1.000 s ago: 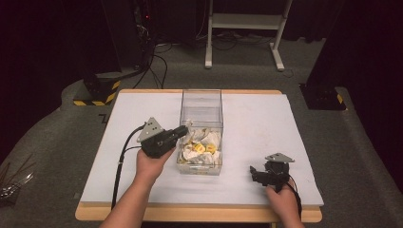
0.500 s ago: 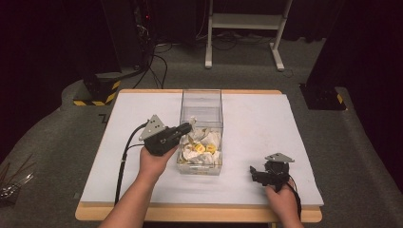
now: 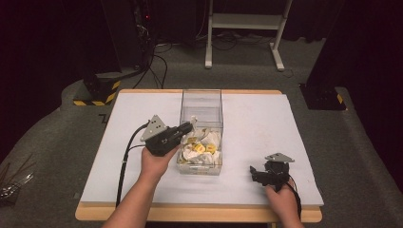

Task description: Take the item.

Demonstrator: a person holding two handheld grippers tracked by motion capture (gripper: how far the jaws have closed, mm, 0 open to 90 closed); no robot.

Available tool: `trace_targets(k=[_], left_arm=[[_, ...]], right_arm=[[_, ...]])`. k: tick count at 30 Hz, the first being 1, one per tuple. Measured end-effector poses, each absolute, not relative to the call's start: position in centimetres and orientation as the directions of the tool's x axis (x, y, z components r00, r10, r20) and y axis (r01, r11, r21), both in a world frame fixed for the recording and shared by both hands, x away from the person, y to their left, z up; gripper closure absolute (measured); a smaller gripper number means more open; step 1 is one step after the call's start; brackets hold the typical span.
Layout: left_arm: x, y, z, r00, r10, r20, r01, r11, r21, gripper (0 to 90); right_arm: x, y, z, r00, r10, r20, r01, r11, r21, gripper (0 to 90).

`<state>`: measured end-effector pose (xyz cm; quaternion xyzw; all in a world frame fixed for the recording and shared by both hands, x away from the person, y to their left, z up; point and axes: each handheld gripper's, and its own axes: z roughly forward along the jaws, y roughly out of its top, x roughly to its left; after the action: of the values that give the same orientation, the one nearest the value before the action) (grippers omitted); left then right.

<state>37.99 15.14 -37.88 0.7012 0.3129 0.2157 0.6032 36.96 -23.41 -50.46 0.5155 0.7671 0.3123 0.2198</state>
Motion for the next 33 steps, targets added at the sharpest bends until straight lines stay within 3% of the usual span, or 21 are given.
trace_targets(k=[12,33], left_arm=[[38.0,15.6,-37.8,0.703,0.707,-0.075,0.171,-0.066,0.983,85.7],[37.2,19.8,-37.7,0.645,0.760,-0.079,0.174,-0.045,0.984,85.7]], right_arm=[[37.0,-23.4,-50.5,-0.372,0.928,-0.014,0.654,0.273,0.705,11.2],[37.0,-23.4,-50.5,-0.372,0.928,-0.015,0.654,0.274,0.705,11.2]])
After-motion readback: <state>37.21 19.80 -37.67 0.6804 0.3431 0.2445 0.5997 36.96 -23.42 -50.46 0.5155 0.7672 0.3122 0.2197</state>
